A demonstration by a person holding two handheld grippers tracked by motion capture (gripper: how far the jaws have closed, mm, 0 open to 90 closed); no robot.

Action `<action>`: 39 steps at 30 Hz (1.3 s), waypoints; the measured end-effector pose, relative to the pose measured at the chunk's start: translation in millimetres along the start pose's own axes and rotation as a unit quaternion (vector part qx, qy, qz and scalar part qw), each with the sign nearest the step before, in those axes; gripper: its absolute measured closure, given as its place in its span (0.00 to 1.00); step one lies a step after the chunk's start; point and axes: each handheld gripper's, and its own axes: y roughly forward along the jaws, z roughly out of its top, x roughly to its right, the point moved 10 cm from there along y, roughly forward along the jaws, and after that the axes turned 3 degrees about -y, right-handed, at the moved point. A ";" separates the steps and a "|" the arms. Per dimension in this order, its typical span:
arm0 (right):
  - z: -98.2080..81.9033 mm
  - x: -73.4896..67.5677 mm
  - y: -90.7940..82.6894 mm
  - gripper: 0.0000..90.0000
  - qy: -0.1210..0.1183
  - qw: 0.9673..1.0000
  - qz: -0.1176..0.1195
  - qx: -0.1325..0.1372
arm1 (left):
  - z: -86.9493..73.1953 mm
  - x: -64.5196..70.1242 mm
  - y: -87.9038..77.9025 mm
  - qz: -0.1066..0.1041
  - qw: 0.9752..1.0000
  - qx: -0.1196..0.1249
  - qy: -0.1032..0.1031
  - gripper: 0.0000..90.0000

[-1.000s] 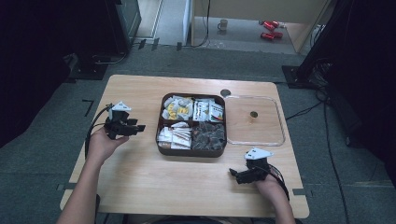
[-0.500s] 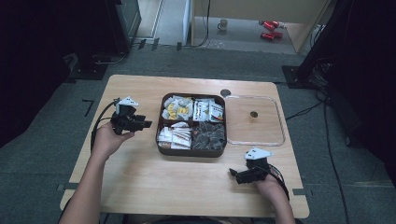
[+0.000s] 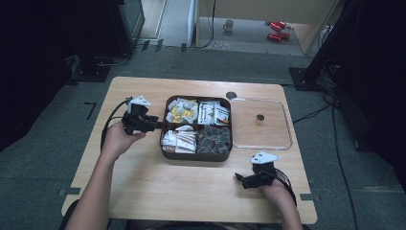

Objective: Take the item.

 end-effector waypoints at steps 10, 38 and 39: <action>0.0 0.0 0.0 0.00 -0.001 1.000 0.000 0.000 | 16.8 17.2 7.8 -0.019 1.000 0.012 0.019 0.67; -2.0 -2.2 -2.0 0.00 0.006 1.000 -0.006 0.000 | 2.2 18.9 74.0 0.003 0.994 -0.073 0.078 0.81; -2.3 -2.4 -2.3 0.00 0.006 1.000 -0.007 0.000 | 1.4 19.8 76.6 0.002 0.994 -0.076 0.080 0.82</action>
